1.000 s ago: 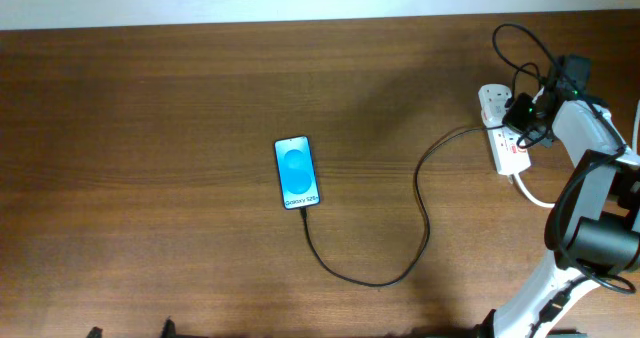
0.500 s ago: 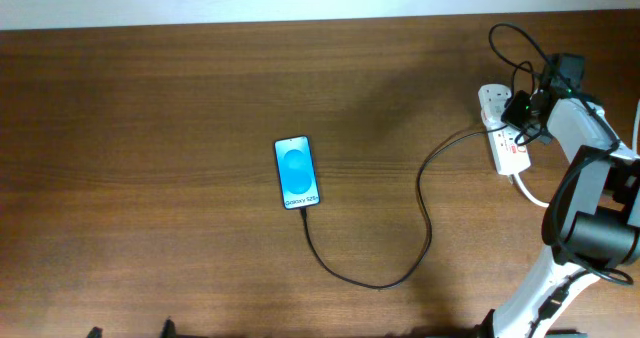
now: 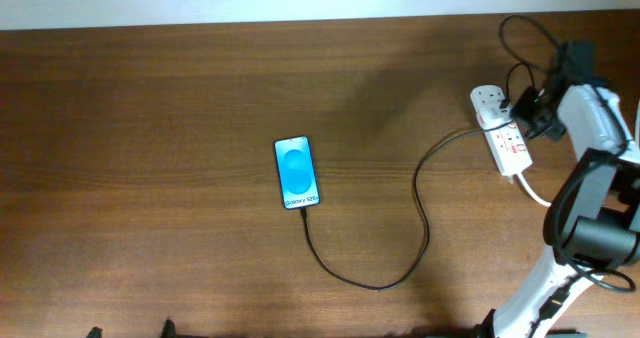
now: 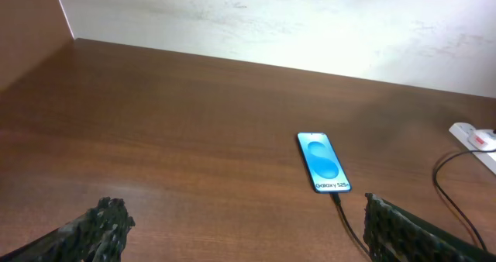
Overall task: Plug charger to phone and switch on socket
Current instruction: 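Press the orange socket switch on the power strip with the right gripper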
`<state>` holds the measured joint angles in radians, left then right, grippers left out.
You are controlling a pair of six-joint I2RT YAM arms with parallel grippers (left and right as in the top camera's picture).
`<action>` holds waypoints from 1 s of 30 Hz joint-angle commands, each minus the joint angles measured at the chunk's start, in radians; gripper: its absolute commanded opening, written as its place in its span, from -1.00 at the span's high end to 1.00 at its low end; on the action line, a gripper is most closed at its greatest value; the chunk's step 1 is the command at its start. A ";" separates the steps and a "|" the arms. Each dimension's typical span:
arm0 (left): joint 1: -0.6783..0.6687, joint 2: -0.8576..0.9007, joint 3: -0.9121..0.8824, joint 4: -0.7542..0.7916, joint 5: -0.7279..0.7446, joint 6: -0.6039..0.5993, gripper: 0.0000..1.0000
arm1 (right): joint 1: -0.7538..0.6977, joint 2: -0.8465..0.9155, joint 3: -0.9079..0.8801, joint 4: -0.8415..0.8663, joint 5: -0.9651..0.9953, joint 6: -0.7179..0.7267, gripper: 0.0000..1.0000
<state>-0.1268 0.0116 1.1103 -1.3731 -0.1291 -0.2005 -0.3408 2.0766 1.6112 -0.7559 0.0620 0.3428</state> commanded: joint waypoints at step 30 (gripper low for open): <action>-0.003 -0.005 0.004 0.000 -0.007 0.015 -0.98 | -0.022 0.016 0.089 -0.114 -0.088 0.200 0.91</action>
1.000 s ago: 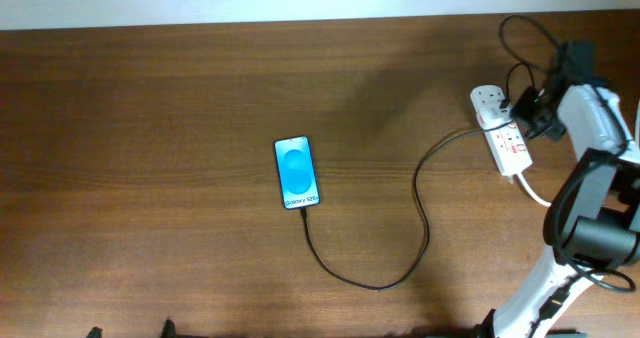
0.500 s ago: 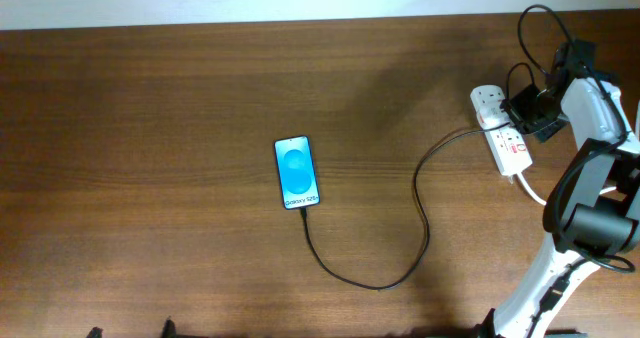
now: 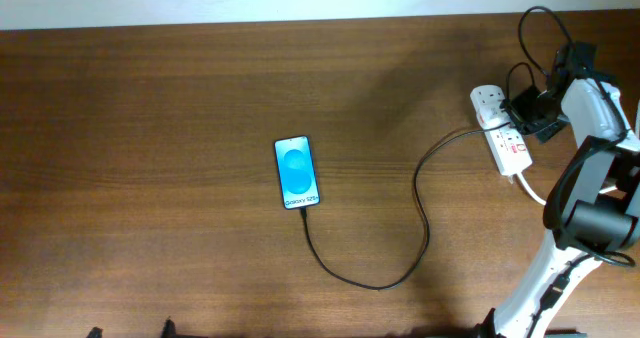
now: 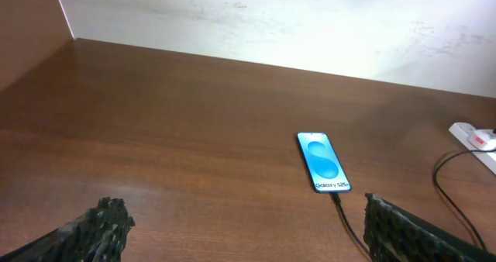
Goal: Plug charger to phone and switch on socket
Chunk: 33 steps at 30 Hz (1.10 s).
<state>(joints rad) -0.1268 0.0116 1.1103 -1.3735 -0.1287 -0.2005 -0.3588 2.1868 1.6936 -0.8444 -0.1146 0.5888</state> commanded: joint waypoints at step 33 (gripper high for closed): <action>-0.003 -0.005 0.004 0.000 -0.007 0.015 -0.99 | 0.272 -2.063 -0.158 -0.812 0.211 -0.554 -0.97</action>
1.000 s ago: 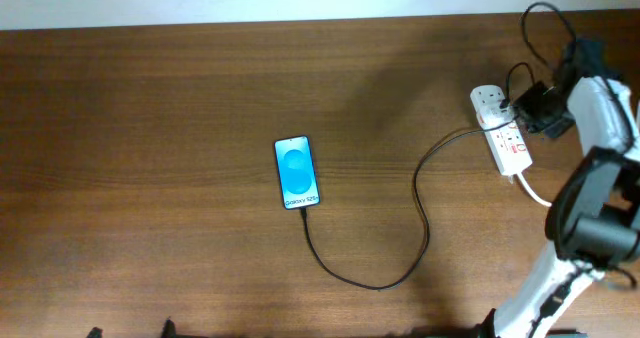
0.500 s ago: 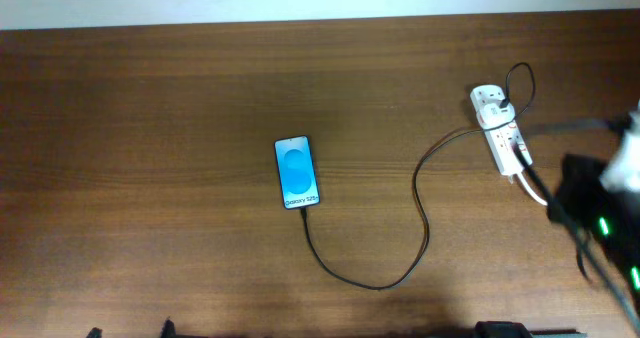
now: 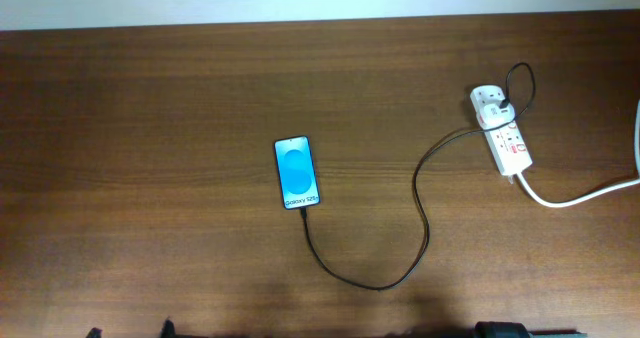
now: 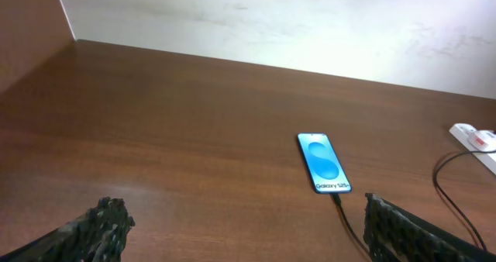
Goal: Plug charger to phone and switch on socket
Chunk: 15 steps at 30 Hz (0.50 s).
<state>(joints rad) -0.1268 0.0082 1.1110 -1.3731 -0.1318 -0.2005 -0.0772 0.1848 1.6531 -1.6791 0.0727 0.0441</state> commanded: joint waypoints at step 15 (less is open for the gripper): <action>-0.003 -0.002 0.004 0.000 -0.004 0.015 -0.98 | -0.041 -0.180 -1.273 1.413 -0.283 -0.011 -0.97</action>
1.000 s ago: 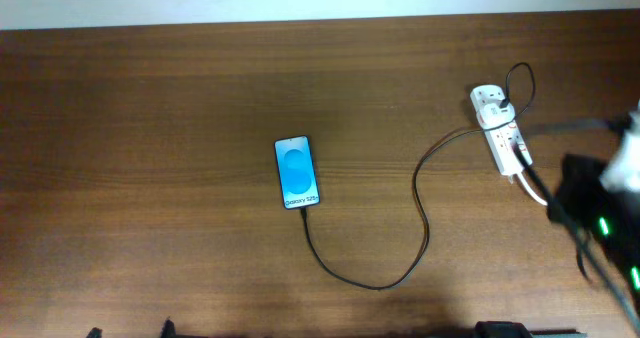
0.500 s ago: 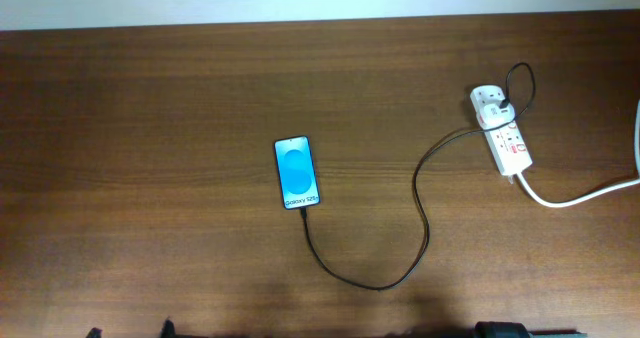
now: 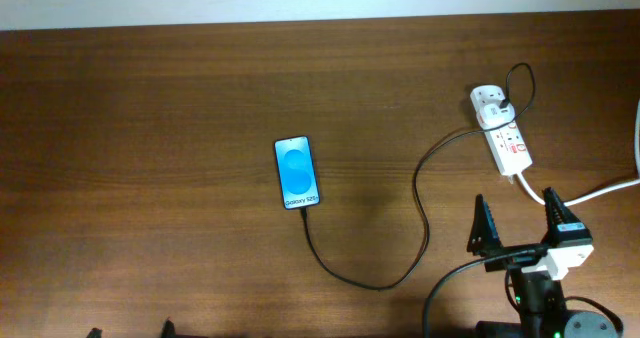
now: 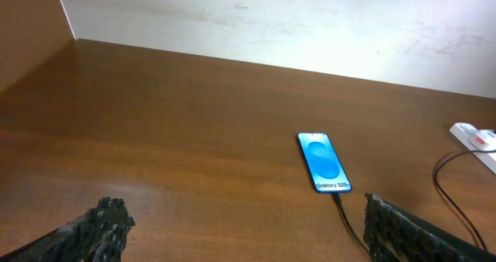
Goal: Plug charger to phone and switch on socket
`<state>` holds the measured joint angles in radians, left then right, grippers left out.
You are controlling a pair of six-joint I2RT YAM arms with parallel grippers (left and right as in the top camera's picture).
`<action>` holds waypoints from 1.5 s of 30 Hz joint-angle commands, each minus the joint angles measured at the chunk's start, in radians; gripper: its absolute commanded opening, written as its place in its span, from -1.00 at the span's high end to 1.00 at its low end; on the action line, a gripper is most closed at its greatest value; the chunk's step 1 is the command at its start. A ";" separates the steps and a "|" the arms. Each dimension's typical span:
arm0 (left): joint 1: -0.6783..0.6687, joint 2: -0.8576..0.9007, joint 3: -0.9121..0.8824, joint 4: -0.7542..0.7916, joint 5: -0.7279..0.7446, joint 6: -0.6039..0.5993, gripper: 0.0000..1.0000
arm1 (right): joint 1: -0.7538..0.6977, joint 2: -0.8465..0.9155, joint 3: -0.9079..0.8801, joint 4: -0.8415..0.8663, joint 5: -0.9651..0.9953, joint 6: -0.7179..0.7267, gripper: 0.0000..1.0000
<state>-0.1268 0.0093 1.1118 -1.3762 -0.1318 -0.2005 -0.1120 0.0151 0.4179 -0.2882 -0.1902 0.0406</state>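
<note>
The phone [image 3: 297,172] lies face up mid-table with its blue screen lit, also seen in the left wrist view as the phone [image 4: 324,162]. A black cable [image 3: 420,218] runs from its near end in a loop to the charger plug [image 3: 489,103], which sits in the white power strip [image 3: 508,138]. My right gripper [image 3: 518,223] is open near the front edge, below the strip and apart from it. My left gripper [image 4: 244,232] is open, low over bare wood in front of the phone, holding nothing.
The strip's white lead [image 3: 590,191] runs off the right edge. A pale wall [image 4: 271,22] bounds the far side of the wooden table [image 3: 150,178]. The strip's end [image 4: 474,132] shows at the right of the left wrist view.
My right gripper, out of the overhead view 0.5 s ago, now shows open at the front right edge. Phone, cable, strip and left gripper have not moved.
At first my right gripper was at the power strip, right beside the charger plug. A second later it stood slightly further right of the strip. Then the arm was out of view, and now the gripper is open near the table's front. The phone stayed plugged throughout.
</note>
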 commanded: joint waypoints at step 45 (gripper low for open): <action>-0.015 -0.003 -0.054 0.060 -0.021 0.015 -0.97 | 0.100 -0.010 -0.412 0.225 0.021 -0.007 -0.97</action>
<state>-0.1379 0.0090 1.1076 -1.3586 -0.1318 -0.2005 -0.0223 0.0139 0.0128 -0.0593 -0.1780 0.0406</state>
